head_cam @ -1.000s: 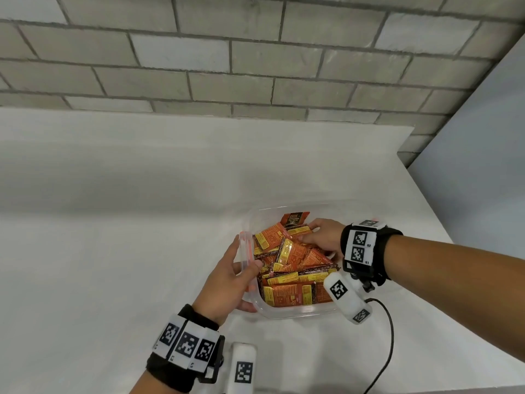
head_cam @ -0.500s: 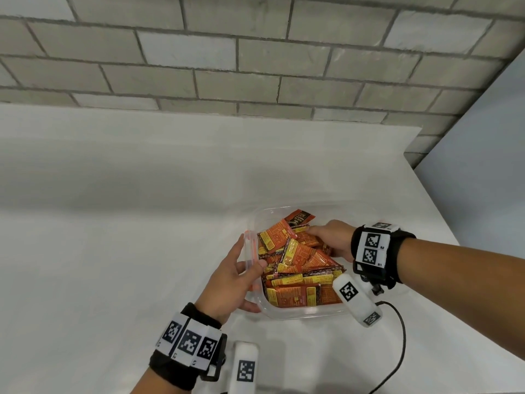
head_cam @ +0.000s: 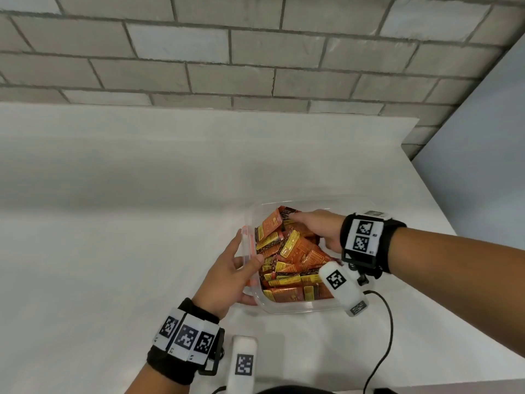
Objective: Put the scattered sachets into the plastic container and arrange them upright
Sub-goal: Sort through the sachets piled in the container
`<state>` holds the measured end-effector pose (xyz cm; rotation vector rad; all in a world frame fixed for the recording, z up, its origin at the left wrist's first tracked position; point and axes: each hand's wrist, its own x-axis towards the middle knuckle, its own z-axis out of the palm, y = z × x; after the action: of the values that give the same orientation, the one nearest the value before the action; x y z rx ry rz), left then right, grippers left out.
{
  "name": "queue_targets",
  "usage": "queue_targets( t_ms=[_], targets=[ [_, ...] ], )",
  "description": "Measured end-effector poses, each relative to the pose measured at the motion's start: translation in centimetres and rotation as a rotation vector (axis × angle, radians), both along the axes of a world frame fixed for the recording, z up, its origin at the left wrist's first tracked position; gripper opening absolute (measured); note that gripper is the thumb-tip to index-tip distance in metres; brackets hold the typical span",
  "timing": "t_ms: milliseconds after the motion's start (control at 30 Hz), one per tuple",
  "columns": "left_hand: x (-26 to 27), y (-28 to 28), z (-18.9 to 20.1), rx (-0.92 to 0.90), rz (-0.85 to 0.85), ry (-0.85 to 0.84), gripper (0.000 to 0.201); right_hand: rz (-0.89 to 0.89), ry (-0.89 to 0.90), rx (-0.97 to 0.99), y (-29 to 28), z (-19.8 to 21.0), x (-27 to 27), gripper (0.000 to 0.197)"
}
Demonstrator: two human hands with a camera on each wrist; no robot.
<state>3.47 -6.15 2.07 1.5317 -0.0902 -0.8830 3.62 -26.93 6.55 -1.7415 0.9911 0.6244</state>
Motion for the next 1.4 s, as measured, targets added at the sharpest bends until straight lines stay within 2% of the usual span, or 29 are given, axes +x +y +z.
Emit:
queue_targets(
  t_ms=[67, 233, 400, 433, 533, 567, 767, 833, 933, 1067, 1133, 1233, 1333, 1400],
  targets=[
    [0.0, 0.0, -0.1, 0.007, 0.004, 0.004, 0.071, -0.019, 0.010, -0.091, -1.5, 0.4, -1.1, 0.071],
    [-0.1, 0.0, -0.2, 0.009, 0.002, -0.003, 0.070, -0.050, 0.122, -0.160, -3.2, 0.3, -4.4, 0.070],
    [-0.4, -0.3, 0.1, 0.002, 0.004, -0.007, 0.065, -0.046, 0.137, -0.020, -2.4, -0.4, -4.8, 0.067],
    [-0.5, -0.4, 0.2, -0.004, 0.006, -0.003, 0.065, -0.032, 0.147, 0.018, -1.8, -0.6, -4.8, 0.071],
    [-0.8, -0.5, 0.2, -0.009, 0.011, 0.009, 0.065, -0.032, 0.118, 0.113, -0.5, -2.5, -5.0, 0.106],
    [-0.8, -0.5, 0.2, -0.009, 0.015, 0.013, 0.066, -0.038, 0.088, 0.127, -0.4, -3.1, -4.8, 0.109],
    [-0.9, -0.7, 0.2, 0.008, 0.018, 0.010, 0.067, -0.039, 0.059, 0.080, 1.1, -1.3, -4.6, 0.083],
    [-0.9, -0.7, 0.3, 0.010, 0.019, 0.013, 0.068, -0.038, 0.055, 0.108, 1.0, -1.0, -4.7, 0.081],
    [-0.9, -0.7, 0.4, -0.008, 0.017, 0.012, 0.067, -0.084, 0.059, 0.143, 0.5, -0.7, -5.2, 0.089],
    [-1.0, -0.8, 0.3, -0.016, 0.019, 0.005, 0.068, -0.125, 0.105, 0.084, -0.5, -0.7, -6.1, 0.099],
    [-1.1, -0.8, 0.3, -0.022, 0.015, 0.005, 0.068, -0.135, 0.061, 0.122, -0.1, -1.2, -6.4, 0.112],
    [-1.2, -0.9, 0.5, -0.024, 0.007, 0.002, 0.066, -0.116, -0.002, 0.149, 0.2, -3.8, -5.9, 0.137],
    [-1.2, -1.0, 0.5, -0.010, 0.013, 0.003, 0.068, -0.138, -0.027, 0.175, 0.1, -5.8, -5.4, 0.143],
    [-1.1, -0.9, 0.4, -0.001, 0.010, -0.009, 0.068, -0.135, -0.016, 0.187, 0.6, -5.7, -5.3, 0.148]
  ],
)
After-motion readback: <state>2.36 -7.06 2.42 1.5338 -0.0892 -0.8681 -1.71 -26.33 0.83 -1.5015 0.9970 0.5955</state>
